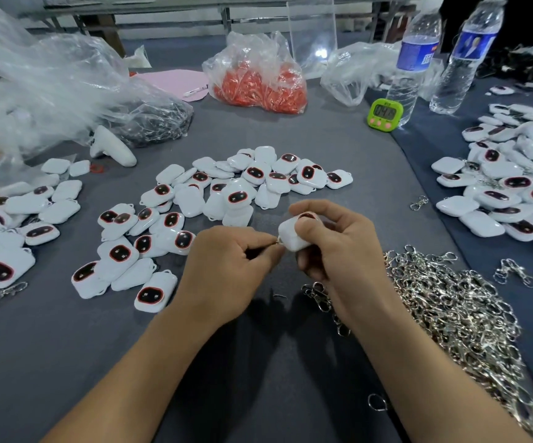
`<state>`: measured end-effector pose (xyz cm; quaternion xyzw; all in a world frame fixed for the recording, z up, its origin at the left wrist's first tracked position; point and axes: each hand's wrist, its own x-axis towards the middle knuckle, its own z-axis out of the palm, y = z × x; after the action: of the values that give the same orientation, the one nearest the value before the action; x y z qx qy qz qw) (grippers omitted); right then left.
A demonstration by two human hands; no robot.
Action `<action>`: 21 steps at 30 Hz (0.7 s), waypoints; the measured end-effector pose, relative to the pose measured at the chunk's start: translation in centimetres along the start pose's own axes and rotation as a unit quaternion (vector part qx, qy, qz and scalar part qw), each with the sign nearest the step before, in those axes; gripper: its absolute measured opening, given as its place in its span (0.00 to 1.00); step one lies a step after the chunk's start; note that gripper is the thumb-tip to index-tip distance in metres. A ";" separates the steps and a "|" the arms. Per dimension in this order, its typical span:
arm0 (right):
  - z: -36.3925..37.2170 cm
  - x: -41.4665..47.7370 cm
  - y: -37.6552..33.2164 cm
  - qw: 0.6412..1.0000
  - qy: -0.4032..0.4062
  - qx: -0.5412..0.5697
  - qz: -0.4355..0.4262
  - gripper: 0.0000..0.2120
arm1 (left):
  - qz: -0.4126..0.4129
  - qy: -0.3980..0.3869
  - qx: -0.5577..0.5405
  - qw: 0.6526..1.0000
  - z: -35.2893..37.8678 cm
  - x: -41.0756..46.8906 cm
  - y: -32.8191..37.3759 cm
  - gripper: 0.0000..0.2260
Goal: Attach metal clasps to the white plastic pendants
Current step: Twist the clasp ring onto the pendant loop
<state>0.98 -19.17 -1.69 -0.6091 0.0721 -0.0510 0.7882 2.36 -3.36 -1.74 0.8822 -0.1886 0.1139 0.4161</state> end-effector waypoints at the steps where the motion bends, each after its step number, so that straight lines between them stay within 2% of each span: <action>1: 0.1 -0.2 0.2 0.999 0.003 -0.040 -0.032 0.11 | 0.038 -0.005 0.076 0.996 -0.2 0.0 0.0 0.06; 3: 0.4 -0.5 0.5 0.986 0.006 -0.145 -0.087 0.10 | 0.088 -0.012 0.218 0.972 -0.4 -0.2 0.0 0.09; 5: 0.6 -0.6 0.7 0.976 0.003 -0.193 -0.100 0.10 | 0.094 -0.004 0.254 0.963 -0.2 -0.6 0.0 0.09; 7: 0.5 -0.3 0.6 0.990 0.000 -0.130 -0.060 0.10 | 0.036 0.011 0.164 0.986 0.2 -0.9 0.1 0.08; 9: 0.2 0.2 0.2 0.999 -0.003 -0.043 -0.008 0.10 | -0.044 0.009 0.008 0.999 0.6 -0.8 -0.1 0.07; 12: 0.0 0.6 0.0 0.998 -0.007 0.031 0.046 0.09 | -0.128 -0.012 -0.168 0.977 1.2 -0.2 -0.3 0.06; 15: 0.0 0.5 0.0 0.995 -0.012 0.065 0.068 0.09 | -0.160 -0.018 -0.228 0.960 1.0 0.2 -0.1 0.10; 17: 0.0 0.5 0.1 0.995 -0.008 0.075 0.065 0.09 | -0.120 -0.004 -0.191 0.974 0.7 0.2 0.0 0.08; 18: 0.1 0.4 0.2 0.997 -0.003 0.065 0.050 0.09 | -0.089 -0.005 -0.128 0.988 0.5 0.1 -0.1 0.06; 19: 0.2 0.3 0.4 1.000 0.005 0.023 0.016 0.10 | -0.053 -0.013 -0.027 0.998 0.4 0.1 -0.2 0.07; 20: 0.2 0.1 0.7 0.997 0.016 -0.066 -0.035 0.10 | -0.017 -0.028 0.094 0.995 0.3 0.0 -0.2 0.09; 21: 0.4 0.0 1.1 0.979 0.027 -0.179 -0.092 0.10 | 0.020 -0.040 0.196 0.980 0.4 -0.1 -0.1 0.10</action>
<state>1.01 -18.51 -2.69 -0.7431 0.0450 -0.1258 0.6557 2.30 -3.54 -2.09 0.9466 -0.1965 0.1210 0.2250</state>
